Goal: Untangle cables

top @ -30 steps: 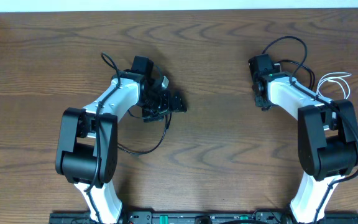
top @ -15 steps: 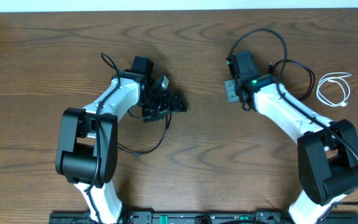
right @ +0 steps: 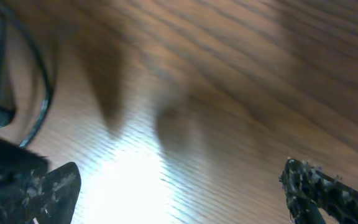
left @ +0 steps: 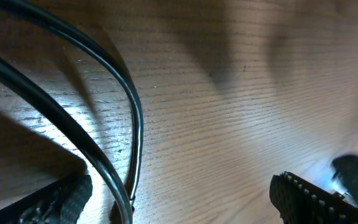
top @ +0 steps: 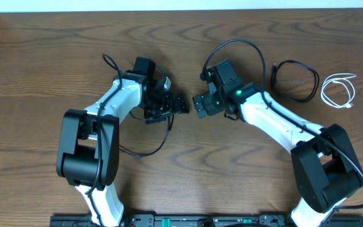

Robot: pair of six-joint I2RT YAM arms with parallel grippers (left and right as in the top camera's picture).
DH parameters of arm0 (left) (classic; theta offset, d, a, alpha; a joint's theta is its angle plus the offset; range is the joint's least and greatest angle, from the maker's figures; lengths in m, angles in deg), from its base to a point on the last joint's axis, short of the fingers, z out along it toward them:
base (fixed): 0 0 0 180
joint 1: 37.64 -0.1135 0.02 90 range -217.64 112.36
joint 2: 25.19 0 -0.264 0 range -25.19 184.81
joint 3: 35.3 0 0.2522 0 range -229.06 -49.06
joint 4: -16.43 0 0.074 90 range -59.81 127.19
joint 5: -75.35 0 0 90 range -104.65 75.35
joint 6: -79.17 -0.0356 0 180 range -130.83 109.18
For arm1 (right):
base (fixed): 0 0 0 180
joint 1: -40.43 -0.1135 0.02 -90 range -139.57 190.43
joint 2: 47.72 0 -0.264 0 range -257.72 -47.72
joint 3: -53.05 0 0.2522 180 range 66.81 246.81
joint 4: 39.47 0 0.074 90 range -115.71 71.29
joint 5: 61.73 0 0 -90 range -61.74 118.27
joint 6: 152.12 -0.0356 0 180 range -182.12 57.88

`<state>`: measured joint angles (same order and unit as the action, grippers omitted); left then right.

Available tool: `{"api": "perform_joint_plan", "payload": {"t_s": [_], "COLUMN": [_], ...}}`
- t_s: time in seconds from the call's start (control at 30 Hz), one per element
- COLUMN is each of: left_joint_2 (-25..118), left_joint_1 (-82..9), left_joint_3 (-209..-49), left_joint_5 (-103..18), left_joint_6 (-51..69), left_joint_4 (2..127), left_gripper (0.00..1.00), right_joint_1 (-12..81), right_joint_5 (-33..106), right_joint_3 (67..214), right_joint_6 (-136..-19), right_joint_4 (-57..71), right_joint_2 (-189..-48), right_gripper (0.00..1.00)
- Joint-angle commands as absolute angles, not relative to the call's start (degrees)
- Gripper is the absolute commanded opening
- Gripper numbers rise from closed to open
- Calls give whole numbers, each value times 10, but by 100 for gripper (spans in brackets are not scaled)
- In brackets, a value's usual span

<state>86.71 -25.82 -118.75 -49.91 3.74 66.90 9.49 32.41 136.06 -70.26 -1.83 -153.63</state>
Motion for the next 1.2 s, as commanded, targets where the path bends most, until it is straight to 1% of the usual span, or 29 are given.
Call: {"api": "perform_joint_plan", "payload": {"t_s": [0.0, 0.4, 1.17], "left_joint_2": [899, 899, 899], "left_joint_1": [-262, -262, -263], "left_joint_3": [-1169, -1169, -1169], "left_joint_5": [-435, -435, -435], "left_joint_6": [29, 29, 29], "left_joint_4": [674, 674, 686], "left_gripper": [98, 98, 98], "right_joint_1": [85, 84, 84], "right_joint_5": [333, 331, 331], "right_joint_3": [1361, 1361, 1361], "right_joint_6": [-702, -702, -702], "right_joint_4": [-22, -51, -54], "right_joint_2": [-1534, -1534, -1534], "right_gripper": [99, 99, 99]}}
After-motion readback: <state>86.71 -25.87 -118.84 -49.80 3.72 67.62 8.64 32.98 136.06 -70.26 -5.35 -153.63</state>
